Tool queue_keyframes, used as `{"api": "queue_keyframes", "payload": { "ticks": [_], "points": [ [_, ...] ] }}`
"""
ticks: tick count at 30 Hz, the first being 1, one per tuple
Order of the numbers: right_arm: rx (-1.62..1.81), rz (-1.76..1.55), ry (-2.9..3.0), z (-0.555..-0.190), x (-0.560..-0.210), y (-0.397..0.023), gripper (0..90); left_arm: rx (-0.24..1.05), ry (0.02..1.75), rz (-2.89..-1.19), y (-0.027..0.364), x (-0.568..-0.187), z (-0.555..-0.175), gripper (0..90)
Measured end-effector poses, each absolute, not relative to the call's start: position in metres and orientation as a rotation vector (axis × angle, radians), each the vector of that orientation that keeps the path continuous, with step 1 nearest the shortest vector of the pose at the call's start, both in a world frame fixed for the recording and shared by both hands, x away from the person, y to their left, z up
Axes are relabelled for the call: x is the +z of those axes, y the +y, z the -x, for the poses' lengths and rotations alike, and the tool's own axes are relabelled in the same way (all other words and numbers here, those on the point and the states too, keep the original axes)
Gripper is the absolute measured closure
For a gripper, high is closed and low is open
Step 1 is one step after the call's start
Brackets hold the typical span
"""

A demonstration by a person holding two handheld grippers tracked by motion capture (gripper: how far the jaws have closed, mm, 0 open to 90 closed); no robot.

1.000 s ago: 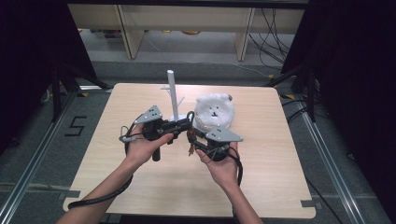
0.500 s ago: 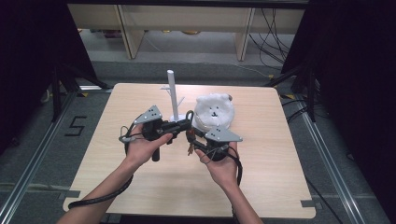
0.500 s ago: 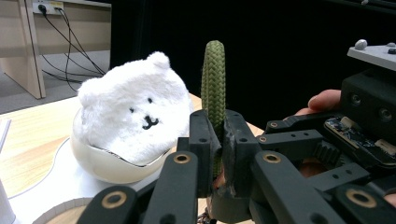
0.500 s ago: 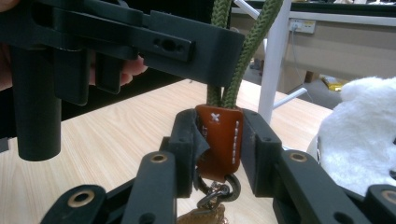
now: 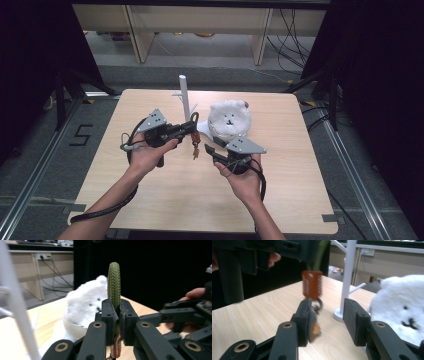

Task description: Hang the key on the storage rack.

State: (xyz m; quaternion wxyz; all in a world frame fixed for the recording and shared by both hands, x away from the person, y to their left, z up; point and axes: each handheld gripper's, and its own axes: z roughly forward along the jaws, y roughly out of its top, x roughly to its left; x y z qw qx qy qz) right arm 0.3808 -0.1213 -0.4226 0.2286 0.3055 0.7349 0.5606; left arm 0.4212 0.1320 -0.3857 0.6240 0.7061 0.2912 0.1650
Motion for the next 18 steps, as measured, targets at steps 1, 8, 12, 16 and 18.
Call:
{"api": "queue_keyframes", "payload": {
  "ticks": [1, 8, 12, 16, 18],
  "points": [
    [1.543, -0.841, 2.023, -0.381, -0.423, -0.121, 59.4, 0.379, 0.669, -1.621, 0.132, -0.386, -0.421, 83.2],
    [1.538, -0.897, 2.011, -0.378, -0.43, -0.137, 59.4, 0.436, 0.749, -1.625, 0.153, -0.388, -0.425, 83.2],
    [1.54, -0.904, 2.019, -0.376, -0.434, -0.142, 59.4, 0.489, 0.765, -1.641, 0.163, -0.39, -0.427, 83.2],
    [1.51, -0.922, 1.999, -0.374, -0.438, -0.15, 59.4, 0.535, 0.793, -1.645, 0.175, -0.391, -0.428, 83.2],
    [1.512, -0.955, 1.994, -0.372, -0.441, -0.156, 59.4, 0.555, 0.808, -1.65, 0.181, -0.391, -0.429, 83.2]
  ]
}}
